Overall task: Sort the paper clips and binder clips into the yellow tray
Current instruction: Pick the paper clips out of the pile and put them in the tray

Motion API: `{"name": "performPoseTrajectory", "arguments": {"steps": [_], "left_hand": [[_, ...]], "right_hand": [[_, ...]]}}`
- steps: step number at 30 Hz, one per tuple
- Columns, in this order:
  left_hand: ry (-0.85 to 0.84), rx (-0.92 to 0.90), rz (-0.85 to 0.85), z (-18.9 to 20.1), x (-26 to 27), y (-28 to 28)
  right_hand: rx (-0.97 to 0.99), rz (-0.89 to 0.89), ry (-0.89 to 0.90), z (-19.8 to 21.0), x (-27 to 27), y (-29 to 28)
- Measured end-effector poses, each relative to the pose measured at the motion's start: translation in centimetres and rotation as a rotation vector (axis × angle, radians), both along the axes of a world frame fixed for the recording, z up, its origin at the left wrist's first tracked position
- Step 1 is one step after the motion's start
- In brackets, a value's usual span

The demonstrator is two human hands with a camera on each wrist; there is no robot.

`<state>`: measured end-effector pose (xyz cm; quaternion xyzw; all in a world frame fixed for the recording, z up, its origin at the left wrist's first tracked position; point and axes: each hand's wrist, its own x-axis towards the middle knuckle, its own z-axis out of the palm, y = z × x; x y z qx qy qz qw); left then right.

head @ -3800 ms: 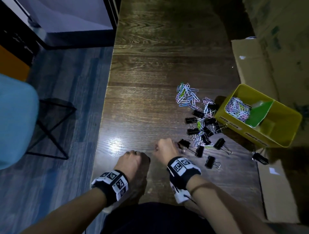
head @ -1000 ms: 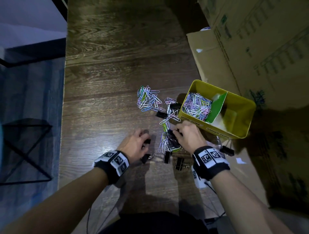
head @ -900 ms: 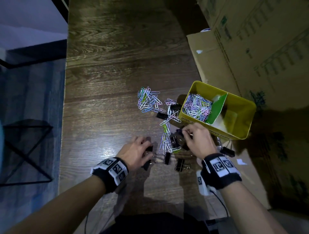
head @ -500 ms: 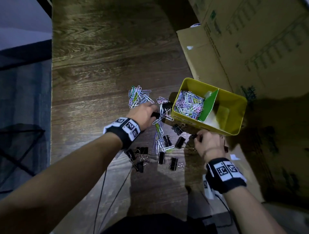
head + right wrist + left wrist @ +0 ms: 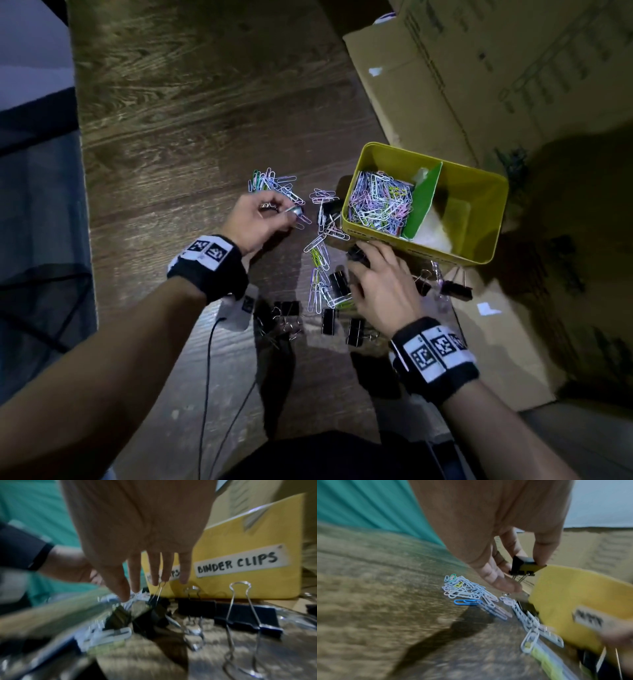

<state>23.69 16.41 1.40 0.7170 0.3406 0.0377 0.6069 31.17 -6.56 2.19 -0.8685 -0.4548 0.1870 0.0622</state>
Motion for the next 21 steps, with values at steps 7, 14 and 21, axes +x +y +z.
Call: {"name": "performPoseTrajectory", "arguments": {"steps": [7,14,21], "left_hand": [[-0.074,-0.036,0.15,1.1,4.6,0.1],[0.482,0.798,-0.557,0.3,7.8,-1.4],[0.558,0.903,-0.69,0.4,8.9,-2.6]], "right_hand": [[0.008,-0.098,-0.106,-1.1,0.8,-1.5],[0.071,-0.157,-0.191,-2.2,1.9,-1.8],[-0.012,-0.175,-0.18,-2.5,1.4,-2.0]]}}
